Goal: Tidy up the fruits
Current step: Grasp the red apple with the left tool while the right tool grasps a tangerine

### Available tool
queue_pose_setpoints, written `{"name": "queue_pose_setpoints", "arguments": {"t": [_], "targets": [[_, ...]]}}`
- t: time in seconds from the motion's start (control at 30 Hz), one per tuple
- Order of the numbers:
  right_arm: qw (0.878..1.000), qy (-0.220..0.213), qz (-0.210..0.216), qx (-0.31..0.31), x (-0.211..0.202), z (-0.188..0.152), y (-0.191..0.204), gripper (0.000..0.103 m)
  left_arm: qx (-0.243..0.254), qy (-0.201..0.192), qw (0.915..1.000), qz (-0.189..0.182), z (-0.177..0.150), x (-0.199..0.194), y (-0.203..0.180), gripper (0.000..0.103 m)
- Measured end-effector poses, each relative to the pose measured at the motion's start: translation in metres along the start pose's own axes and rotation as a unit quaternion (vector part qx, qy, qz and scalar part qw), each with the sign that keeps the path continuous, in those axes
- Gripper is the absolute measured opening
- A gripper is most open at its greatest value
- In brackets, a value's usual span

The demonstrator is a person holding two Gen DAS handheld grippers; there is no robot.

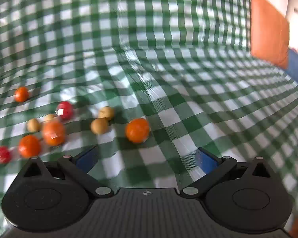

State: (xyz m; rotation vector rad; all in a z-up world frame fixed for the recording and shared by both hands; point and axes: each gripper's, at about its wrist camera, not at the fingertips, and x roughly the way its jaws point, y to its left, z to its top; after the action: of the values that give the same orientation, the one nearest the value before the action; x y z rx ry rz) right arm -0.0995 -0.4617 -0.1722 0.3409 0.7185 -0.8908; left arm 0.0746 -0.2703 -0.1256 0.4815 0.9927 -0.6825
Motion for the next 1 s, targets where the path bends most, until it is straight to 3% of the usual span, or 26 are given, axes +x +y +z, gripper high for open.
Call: {"name": "queue_pose_setpoints", "arguments": {"t": [0.2,0.3,0.33,0.4,0.43,0.47,0.5,0.53,0.7,1.0], "targets": [[0.999,0.028,0.011,0.023,0.053,0.004,-0.011,0.102,-0.024,0.043,0.9987,-0.015,0.009,0.040,-0.001,0.103],[1.000,0.014,0.007,0.010,0.056,0.003,-0.007,0.102,-0.019,0.022,0.9992,-0.028,0.011,0.038,-0.002,0.098],[1.000,0.016,0.007,0.009,0.055,0.004,-0.007,0.102,-0.017,0.015,0.9993,-0.028,0.012,0.036,-0.003,0.091],[1.000,0.024,0.007,0.003,0.055,0.010,-0.009,0.102,-0.009,-0.005,0.9996,-0.027,0.013,0.028,-0.005,0.046],[1.000,0.017,0.013,0.009,0.053,0.011,-0.010,0.092,-0.005,-0.005,0.9993,-0.036,0.014,0.024,-0.006,0.036],[1.000,0.006,0.022,0.010,0.049,0.010,-0.008,0.072,-0.003,-0.004,0.9992,-0.038,0.014,0.021,-0.008,0.036],[1.000,-0.001,0.029,0.000,0.045,0.010,-0.005,0.060,-0.004,-0.007,0.9992,-0.040,0.014,0.017,-0.009,0.036],[0.999,-0.002,0.034,-0.008,0.041,0.008,0.000,0.035,-0.002,-0.014,0.9990,-0.044,0.013,0.013,-0.010,0.036],[0.999,-0.011,0.033,-0.006,0.015,0.007,0.004,0.035,-0.001,-0.024,0.9984,-0.051,0.010,-0.020,-0.011,0.035],[0.993,-0.052,0.098,-0.034,-0.112,-0.020,0.028,0.035,-0.034,-0.047,0.9969,-0.053,-0.039,-0.127,0.030,0.036]]}}
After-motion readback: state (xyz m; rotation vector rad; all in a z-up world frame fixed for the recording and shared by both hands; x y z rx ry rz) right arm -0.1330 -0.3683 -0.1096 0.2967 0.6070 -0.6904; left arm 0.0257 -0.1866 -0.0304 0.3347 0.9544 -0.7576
